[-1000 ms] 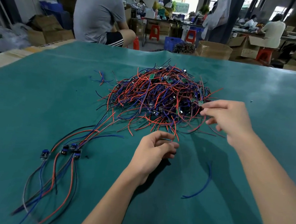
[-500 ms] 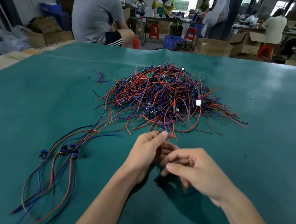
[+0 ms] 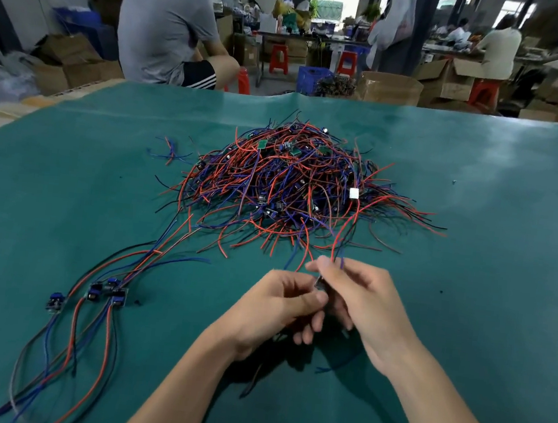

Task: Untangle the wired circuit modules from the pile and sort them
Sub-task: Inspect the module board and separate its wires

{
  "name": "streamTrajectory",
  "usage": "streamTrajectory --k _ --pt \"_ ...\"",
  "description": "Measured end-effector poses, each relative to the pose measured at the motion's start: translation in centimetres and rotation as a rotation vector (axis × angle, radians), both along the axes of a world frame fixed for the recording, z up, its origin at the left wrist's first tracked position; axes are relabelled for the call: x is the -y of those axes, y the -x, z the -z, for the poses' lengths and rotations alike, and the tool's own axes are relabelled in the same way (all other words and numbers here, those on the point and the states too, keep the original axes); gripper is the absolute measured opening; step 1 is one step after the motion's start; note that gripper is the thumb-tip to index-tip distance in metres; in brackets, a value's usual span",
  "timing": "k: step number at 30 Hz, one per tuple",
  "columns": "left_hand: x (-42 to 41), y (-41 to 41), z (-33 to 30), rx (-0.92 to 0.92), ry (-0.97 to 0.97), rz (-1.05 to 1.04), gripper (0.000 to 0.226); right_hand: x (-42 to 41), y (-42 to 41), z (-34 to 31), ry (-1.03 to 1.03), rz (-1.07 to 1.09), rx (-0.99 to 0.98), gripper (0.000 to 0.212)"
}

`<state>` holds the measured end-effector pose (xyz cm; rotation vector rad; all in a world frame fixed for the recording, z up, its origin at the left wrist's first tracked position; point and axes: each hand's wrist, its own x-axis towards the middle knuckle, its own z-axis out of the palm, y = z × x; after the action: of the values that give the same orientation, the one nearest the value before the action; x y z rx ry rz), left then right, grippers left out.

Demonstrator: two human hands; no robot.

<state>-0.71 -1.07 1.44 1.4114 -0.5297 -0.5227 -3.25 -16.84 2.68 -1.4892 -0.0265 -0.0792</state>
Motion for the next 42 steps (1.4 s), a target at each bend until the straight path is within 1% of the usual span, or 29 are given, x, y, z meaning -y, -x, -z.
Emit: streamTrajectory --k 1,2,4,5,8,11,13,14,16,18,20,22,24,27,28,29,30,32,33,34,35,38,42 --pt "0.0 0.0 0.0 -0.005 -0.013 0.012 0.022 -0.2 0.1 0.0 -0.04 -0.018 -0.009 0.041" --pt "0.0 0.0 -0.1 -0.02 -0.014 0.003 0.024 -0.2 0.0 0.0 -0.025 0.007 -0.016 0.034" --pt "-0.1 -0.1 -0.1 -0.059 -0.011 -0.028 0.031 0.2 -0.4 0.2 0.013 0.097 -0.023 0.019" --pt "-0.1 -0.1 -0.1 -0.074 -0.011 -0.037 0.031 0.5 -0.5 0.3 0.01 0.134 -0.019 0.017" --pt "0.0 -0.1 -0.1 -0.105 0.012 -0.036 0.024 0.9 -0.7 0.3 0.007 0.206 0.033 0.022" --pt "0.1 -0.1 -0.1 -0.131 0.058 -0.057 0.016 1.0 -0.7 0.4 0.027 0.229 0.085 0.019" --pt "0.1 -0.1 -0.1 -0.182 0.112 -0.089 0.02 1.1 -0.6 0.5 0.089 0.222 0.101 0.016" --pt "0.2 -0.2 -0.1 -0.197 0.134 -0.108 0.025 1.0 -0.5 0.4 0.11 0.202 0.108 0.013" --pt "0.3 -0.2 0.0 -0.171 0.132 -0.179 0.027 0.6 -0.2 0.3 0.103 0.15 0.096 0.01" --pt "0.4 -0.3 0.1 -0.157 0.142 -0.262 0.024 0.2 -0.2 0.2 0.068 0.134 0.08 0.016" --pt "0.4 -0.6 0.1 -0.211 0.212 -0.326 0.018 0.1 -0.2 0.1 0.033 0.162 0.092 0.02" --pt "0.3 -0.8 0.0 -0.285 0.298 -0.358 0.012 0.1 -0.1 -0.1 0.042 0.165 0.12 0.019" --pt "0.1 -1.0 0.0 -0.336 0.359 -0.376 0.012 0.1 0.3 -0.3 0.094 0.027 0.133 0.023" --pt "-0.1 -1.2 0.1 -0.359 0.412 -0.399 0.011 -0.4 1.0 -0.4 0.187 -0.286 0.033 0.043" --pt "-0.1 -1.3 0.1 -0.353 0.414 -0.403 0.012 -0.5 1.0 -0.4 0.215 -0.305 0.004 0.045" --pt "-0.2 -1.3 0.1 -0.339 0.398 -0.407 0.015 -0.5 0.8 -0.3 0.236 -0.256 -0.003 0.044" --pt "-0.2 -1.3 0.1 -0.319 0.367 -0.403 0.016 -0.5 0.7 -0.3 0.25 -0.163 0.008 0.04" --pt "-0.1 -1.2 0.2 -0.274 0.312 -0.352 0.016 -0.1 0.2 -0.2 0.238 0.064 0.05 0.028" --pt "0.0 -1.0 0.2 -0.25 0.291 -0.303 0.018 0.2 0.0 -0.2 0.212 0.138 0.065 0.021" --pt "0.0 -0.8 0.2 -0.227 0.263 -0.25 0.021 0.4 -0.1 -0.2 0.184 0.163 0.069 0.014" --pt "0.1 -0.7 0.2 -0.208 0.228 -0.206 0.022 0.6 -0.1 -0.1 0.163 0.144 0.062 0.01" --pt "0.4 -0.4 0.3 -0.17 0.17 -0.148 0.018 0.5 -0.1 0.2 0.132 0.073 0.04 0.01" --pt "0.1 -0.4 0.1 -0.141 0.121 -0.121 0.017 0.8 -0.2 0.0 0.037 0.154 0.007 0.007"
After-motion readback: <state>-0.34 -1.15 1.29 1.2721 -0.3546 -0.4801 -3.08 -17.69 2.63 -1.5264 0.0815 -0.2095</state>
